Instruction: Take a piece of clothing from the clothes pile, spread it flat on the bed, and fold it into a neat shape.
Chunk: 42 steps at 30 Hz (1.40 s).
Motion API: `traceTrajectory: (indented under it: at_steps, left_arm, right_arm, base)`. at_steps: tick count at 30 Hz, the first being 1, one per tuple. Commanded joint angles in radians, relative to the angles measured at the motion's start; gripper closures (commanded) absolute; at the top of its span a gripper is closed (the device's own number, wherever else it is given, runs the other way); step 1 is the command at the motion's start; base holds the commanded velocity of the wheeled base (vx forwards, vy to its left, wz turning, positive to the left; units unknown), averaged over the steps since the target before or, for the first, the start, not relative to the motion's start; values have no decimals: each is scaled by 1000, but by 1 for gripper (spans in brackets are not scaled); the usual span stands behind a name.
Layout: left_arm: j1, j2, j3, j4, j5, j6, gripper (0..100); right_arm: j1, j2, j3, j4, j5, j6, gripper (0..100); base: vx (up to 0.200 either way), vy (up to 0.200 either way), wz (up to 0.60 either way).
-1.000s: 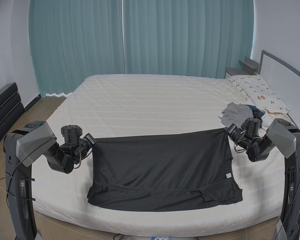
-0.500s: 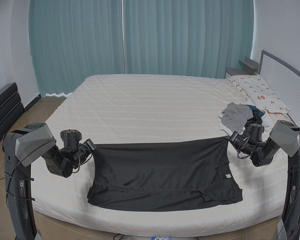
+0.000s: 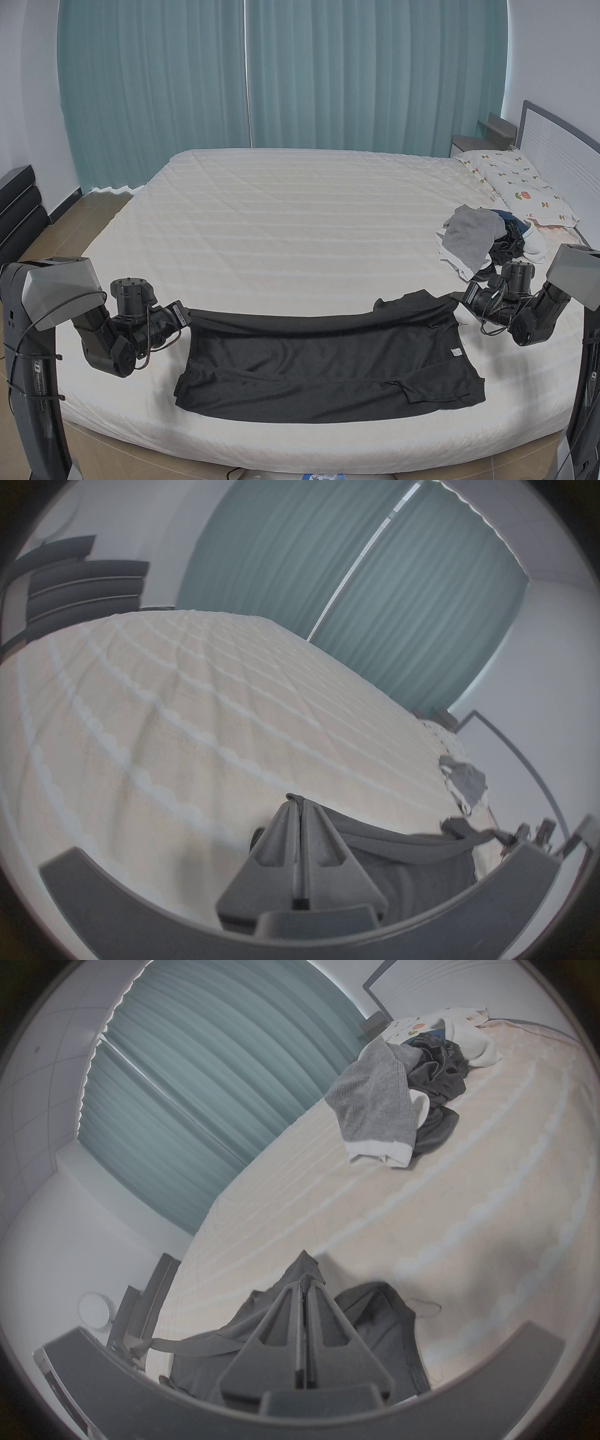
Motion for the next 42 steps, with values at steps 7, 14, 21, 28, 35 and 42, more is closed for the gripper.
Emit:
traceTrajectory:
  at_steps: [7, 14, 21, 28, 35, 42]
  left_arm:
    - [17, -5, 216, -88, -72, 205, 100]
    - [37, 4, 280, -130, -131, 289, 100]
    - [37, 41, 295, -134, -127, 333, 100]
    - [32, 66, 311, -134, -124, 376, 100]
    - [30, 75, 306, -134, -124, 376, 100]
    - [27, 76, 309, -134, -124, 378, 100]
  right_arm:
    - [-41, -25, 240, -84, 88, -150, 100]
    - [-56, -15, 344, -153, 95, -200, 100]
    - [-50, 51, 429, -286, 96, -243, 100]
    - [-53, 110, 505, -431, 128, -168, 100]
    - [-79, 113, 527, -489, 142, -151, 100]
    - [-96, 97, 564, -501, 142, -161, 100]
  base:
    - [0, 0, 0]
    - [0, 0, 0]
    - [0, 0, 0]
    - [0, 0, 0]
    - [0, 0, 0]
    - [0, 0, 0]
